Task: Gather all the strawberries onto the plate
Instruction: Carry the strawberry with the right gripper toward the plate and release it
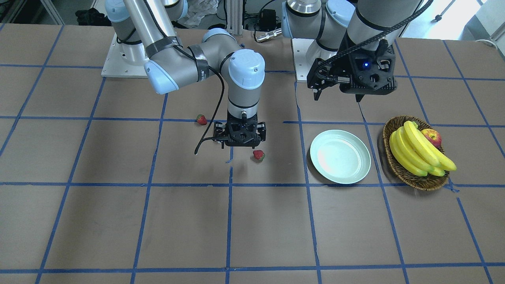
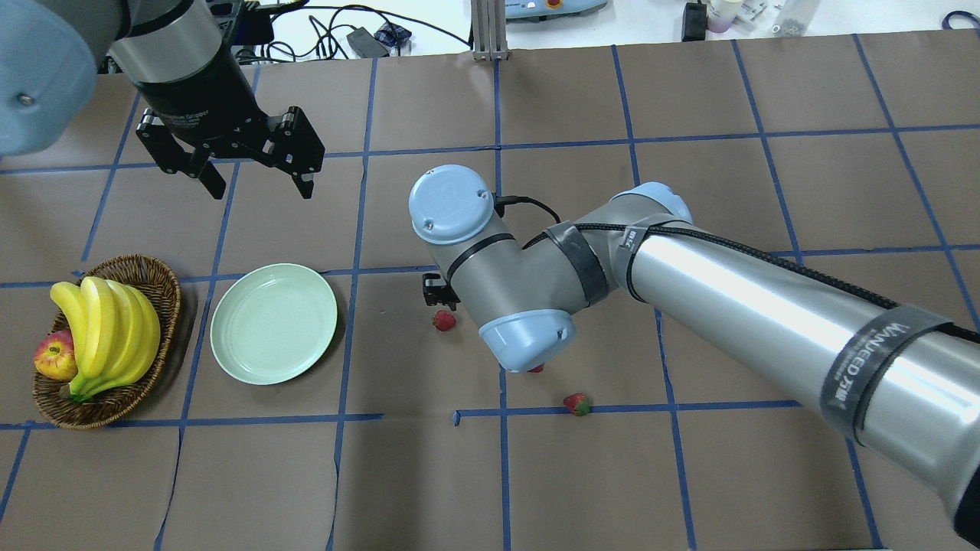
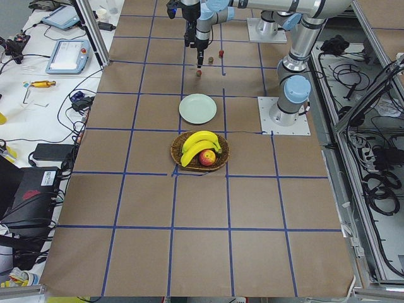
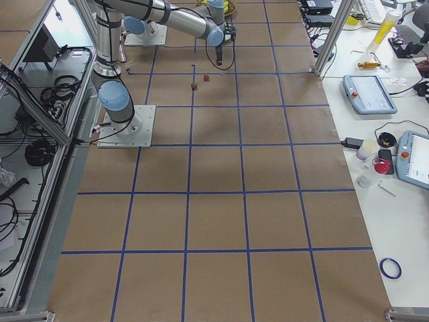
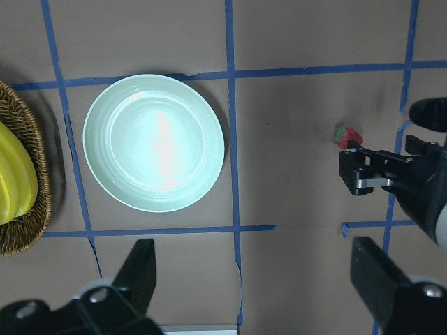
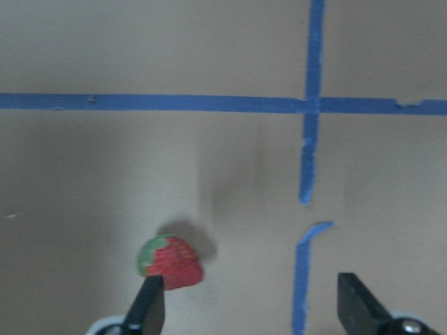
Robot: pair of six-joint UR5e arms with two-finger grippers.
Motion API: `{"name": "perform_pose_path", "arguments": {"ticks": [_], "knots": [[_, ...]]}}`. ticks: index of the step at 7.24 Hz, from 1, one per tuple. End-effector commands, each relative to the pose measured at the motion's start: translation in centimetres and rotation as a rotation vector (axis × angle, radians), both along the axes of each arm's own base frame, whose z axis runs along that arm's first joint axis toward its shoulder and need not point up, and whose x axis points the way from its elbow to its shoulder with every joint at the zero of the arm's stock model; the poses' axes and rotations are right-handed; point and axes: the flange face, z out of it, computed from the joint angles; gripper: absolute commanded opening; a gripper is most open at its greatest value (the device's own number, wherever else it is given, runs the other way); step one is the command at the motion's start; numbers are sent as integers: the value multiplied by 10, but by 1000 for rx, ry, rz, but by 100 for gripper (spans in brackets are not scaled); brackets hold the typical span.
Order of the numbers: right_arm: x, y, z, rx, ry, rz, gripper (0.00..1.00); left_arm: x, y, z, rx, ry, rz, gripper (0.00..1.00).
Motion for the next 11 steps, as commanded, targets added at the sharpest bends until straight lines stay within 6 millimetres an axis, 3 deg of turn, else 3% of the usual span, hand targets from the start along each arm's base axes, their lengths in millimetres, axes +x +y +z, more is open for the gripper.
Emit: {"name": "perform_pose_path", "arguments": {"ticks": [1,3,4,6,7,8,9,10,11], "knots": [[-29,23,-28,95,71,142,100,0,0,0,0,0,0,100],[-31,30,-31,112,71,152,91,0,0,-1,1,0,0,100],[-33,33,-20,95,64,154,91,0,0,0,0,0,0,100],[-42,50,-42,139,78,155,88,0,0,-1,1,1,0,100],[-42,51,-44,141,77,155,88,0,0,-1,1,1,0,100],[-42,51,-44,142,74,153,71,0,0,-1,1,1,0,100],[-40,52,-46,152,59,151,64,0,0,-1,1,0,0,100],[-38,52,-46,143,35,141,48,0,0,-1,1,1,0,100],[-37,51,-45,135,30,138,40,0,0,-1,1,0,0,100]]}}
